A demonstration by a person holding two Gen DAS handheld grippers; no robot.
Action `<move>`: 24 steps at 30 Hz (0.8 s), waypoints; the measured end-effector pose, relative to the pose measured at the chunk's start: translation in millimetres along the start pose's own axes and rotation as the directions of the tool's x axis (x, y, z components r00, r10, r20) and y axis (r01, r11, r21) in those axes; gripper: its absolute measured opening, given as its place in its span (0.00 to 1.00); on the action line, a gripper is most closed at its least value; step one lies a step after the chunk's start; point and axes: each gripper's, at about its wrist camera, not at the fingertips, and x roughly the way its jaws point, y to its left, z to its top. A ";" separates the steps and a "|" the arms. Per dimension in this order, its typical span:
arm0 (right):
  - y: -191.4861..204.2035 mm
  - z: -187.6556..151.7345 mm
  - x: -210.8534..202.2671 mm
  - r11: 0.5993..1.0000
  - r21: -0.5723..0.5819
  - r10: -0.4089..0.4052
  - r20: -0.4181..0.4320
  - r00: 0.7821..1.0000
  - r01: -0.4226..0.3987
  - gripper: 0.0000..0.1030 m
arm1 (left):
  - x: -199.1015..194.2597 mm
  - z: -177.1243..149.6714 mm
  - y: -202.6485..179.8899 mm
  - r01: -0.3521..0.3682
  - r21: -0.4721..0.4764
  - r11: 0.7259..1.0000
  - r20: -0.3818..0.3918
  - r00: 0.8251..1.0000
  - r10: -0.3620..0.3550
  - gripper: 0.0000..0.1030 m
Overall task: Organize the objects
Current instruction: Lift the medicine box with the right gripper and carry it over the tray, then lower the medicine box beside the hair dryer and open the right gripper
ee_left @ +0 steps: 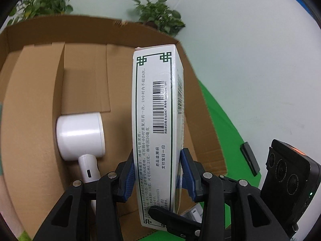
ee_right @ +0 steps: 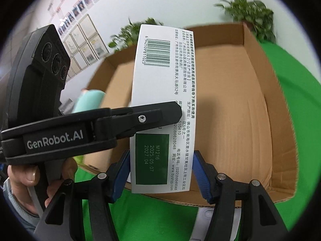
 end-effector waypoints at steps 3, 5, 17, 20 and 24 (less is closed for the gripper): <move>-11.0 -1.2 14.8 1.000 0.025 0.004 -0.038 0.999 -0.003 0.58 | 15.3 -0.5 8.1 -0.009 -0.027 1.000 -0.030 1.000 0.008 0.38; -13.8 -2.2 20.1 1.000 0.030 0.002 -0.053 0.999 0.000 0.58 | 22.3 -0.1 13.5 -0.015 -0.040 0.999 -0.044 0.999 0.013 0.38; -12.6 -5.8 29.9 0.998 0.027 -0.052 -0.094 0.994 0.055 0.58 | 27.3 -5.8 5.3 -0.097 -0.035 0.995 -0.076 0.993 0.094 0.45; -12.0 -5.2 30.2 0.997 0.024 -0.076 -0.101 0.992 0.079 0.58 | 22.6 -6.8 1.9 -0.117 -0.025 0.993 -0.070 0.991 0.115 0.45; -8.8 -6.1 30.7 0.995 0.010 -0.101 -0.116 0.988 0.103 0.58 | 15.6 -9.8 -5.2 -0.149 0.001 0.989 -0.066 0.987 0.149 0.45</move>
